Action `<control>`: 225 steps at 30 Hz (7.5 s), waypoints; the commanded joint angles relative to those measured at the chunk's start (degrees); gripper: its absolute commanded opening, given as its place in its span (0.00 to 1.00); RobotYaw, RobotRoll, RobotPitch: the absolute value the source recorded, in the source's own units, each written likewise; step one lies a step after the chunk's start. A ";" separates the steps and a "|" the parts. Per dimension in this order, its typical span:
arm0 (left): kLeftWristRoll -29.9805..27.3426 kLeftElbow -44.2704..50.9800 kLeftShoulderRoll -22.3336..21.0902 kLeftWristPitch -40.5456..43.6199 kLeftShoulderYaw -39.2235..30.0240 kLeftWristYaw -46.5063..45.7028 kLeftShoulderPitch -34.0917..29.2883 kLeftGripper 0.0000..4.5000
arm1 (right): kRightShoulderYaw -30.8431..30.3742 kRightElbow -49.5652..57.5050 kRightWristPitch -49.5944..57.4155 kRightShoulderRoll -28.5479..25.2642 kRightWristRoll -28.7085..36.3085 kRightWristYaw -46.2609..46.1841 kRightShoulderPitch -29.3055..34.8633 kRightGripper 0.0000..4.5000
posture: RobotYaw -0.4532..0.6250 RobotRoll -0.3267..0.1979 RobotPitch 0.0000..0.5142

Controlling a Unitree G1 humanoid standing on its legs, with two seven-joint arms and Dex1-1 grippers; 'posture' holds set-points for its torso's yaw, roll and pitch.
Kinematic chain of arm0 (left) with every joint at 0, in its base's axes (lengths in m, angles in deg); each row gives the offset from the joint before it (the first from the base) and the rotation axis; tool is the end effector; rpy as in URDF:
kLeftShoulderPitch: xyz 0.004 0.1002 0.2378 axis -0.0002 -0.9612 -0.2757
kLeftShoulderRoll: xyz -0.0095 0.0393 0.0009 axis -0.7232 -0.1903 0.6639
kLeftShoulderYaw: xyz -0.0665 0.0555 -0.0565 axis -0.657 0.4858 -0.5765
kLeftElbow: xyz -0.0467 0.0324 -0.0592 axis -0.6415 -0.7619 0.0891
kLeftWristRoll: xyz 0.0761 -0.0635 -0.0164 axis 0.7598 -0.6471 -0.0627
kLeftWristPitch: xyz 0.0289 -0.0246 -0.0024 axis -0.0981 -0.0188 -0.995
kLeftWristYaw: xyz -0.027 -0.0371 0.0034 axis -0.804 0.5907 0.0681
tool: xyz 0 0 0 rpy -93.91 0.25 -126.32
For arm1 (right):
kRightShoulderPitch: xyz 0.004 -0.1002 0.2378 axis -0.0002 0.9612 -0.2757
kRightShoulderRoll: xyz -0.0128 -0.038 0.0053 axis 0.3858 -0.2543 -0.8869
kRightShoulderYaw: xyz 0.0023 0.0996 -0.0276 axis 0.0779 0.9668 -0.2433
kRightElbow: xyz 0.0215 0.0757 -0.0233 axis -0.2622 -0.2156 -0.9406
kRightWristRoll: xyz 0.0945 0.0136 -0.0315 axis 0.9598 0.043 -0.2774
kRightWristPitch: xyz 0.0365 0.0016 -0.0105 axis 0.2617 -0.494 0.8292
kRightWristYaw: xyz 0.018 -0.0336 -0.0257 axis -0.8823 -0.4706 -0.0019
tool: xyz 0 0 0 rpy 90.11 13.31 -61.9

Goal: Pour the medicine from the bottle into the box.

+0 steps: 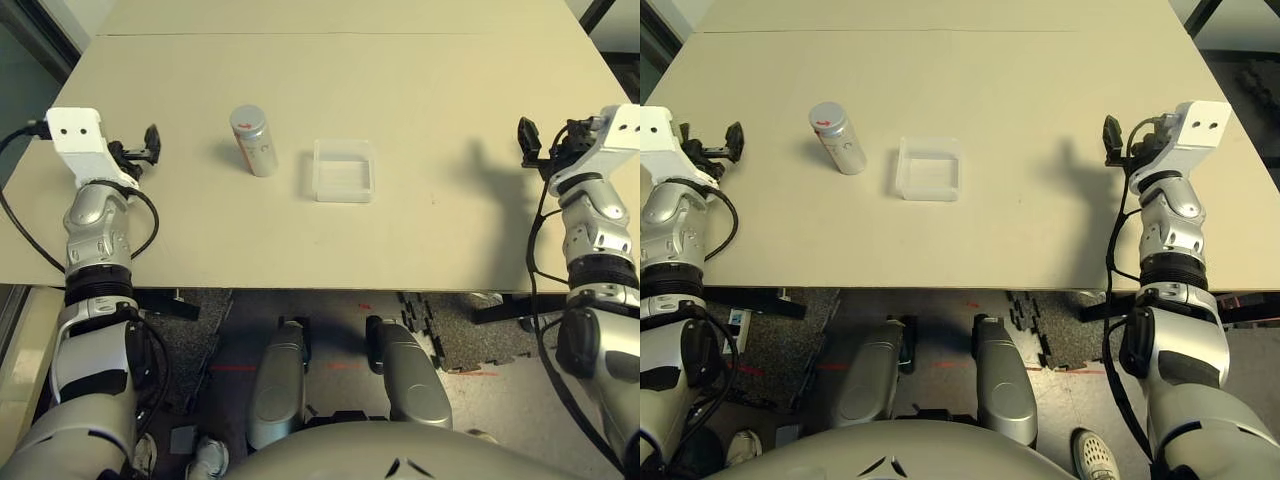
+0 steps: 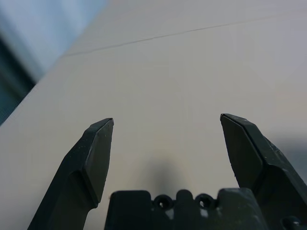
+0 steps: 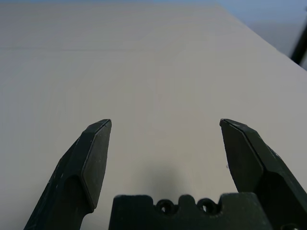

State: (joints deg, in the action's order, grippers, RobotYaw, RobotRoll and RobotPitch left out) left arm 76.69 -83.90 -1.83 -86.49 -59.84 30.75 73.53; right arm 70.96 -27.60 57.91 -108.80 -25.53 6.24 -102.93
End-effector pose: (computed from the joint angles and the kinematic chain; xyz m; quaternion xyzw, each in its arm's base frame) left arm 0.2733 0.3275 0.1419 0.1056 -0.0374 -0.0149 0.9936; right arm 0.2945 -0.3046 0.1358 -0.0135 -0.0721 0.0379 0.9966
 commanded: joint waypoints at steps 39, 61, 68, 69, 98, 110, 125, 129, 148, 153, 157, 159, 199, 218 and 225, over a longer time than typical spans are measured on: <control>-4.03 6.48 5.01 11.93 11.99 21.11 2.59 0.99 | -17.37 50.88 48.84 2.92 14.88 11.78 3.83 1.00 | 0.45 0.62 0.33; -1.43 -2.58 9.18 3.11 13.06 22.69 7.56 0.52 | -21.35 48.74 46.16 8.61 12.95 10.51 -0.33 1.00 | 0.45 0.62 0.32; -3.27 5.04 9.49 7.81 14.66 27.13 8.99 0.52 | -22.01 48.81 46.03 9.98 13.00 10.04 -1.72 1.00 | 0.47 0.62 0.33; -3.80 6.41 9.34 9.41 15.09 28.37 9.09 0.52 | -22.26 48.66 46.04 10.16 12.83 9.97 -2.34 1.00 | 0.47 0.62 0.33; -0.63 2.58 7.97 7.16 25.21 49.64 18.01 0.52 | -26.79 43.02 42.98 6.02 8.15 19.84 -14.83 1.00 | 0.45 0.62 0.29; -0.76 2.14 8.69 6.57 25.11 49.33 18.85 0.52 | -27.25 45.19 45.36 6.03 9.22 21.59 -13.37 1.00 | 0.45 0.62 0.30; -1.11 4.16 9.02 7.69 25.01 48.85 18.02 0.52 | -27.37 44.34 43.79 7.47 8.10 19.97 -12.91 0.55 | 0.46 0.62 0.29; -1.21 4.54 9.16 8.01 24.97 48.76 18.06 0.52 | -27.61 44.45 43.58 7.04 7.97 20.40 -12.47 0.29 | 0.46 0.62 0.29; -0.74 3.71 8.45 7.44 24.63 48.38 18.16 0.52 | -23.56 44.86 49.73 9.47 12.10 16.94 -14.68 0.62 | 0.47 0.62 0.30; -0.54 2.94 8.41 6.88 24.67 48.28 18.36 0.52 | -23.51 46.01 51.78 9.55 13.50 16.05 -14.82 0.99 | 0.46 0.62 0.31; -0.43 2.24 8.49 6.44 24.68 48.18 18.69 0.52 | -23.93 46.59 51.88 8.98 13.52 15.87 -14.52 1.00 | 0.46 0.62 0.31; -0.45 2.15 8.60 6.38 24.66 48.07 18.84 0.52 | -24.37 46.55 51.24 8.64 12.89 15.85 -14.30 1.00 | 0.46 0.62 0.31; -1.65 7.06 9.54 10.25 25.06 48.19 18.02 0.52 | -27.15 44.84 41.95 7.40 7.58 20.10 -11.72 0.57 | 0.46 0.62 0.35; -7.14 28.53 9.34 23.23 27.21 49.86 13.62 0.52 | -26.31 13.84 21.76 4.95 7.76 56.80 -26.29 0.57 | 0.53 0.62 0.39; -8.12 32.84 8.32 26.32 27.38 49.76 12.29 0.52 | -26.03 9.19 19.39 6.51 6.62 59.86 -28.35 0.57 | 0.55 0.62 0.39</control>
State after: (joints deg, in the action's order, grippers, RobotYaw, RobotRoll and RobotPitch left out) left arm 71.25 -55.52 5.64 -60.31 -35.33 77.90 86.06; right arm 45.13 -17.07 79.08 -102.68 -17.67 66.94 -129.59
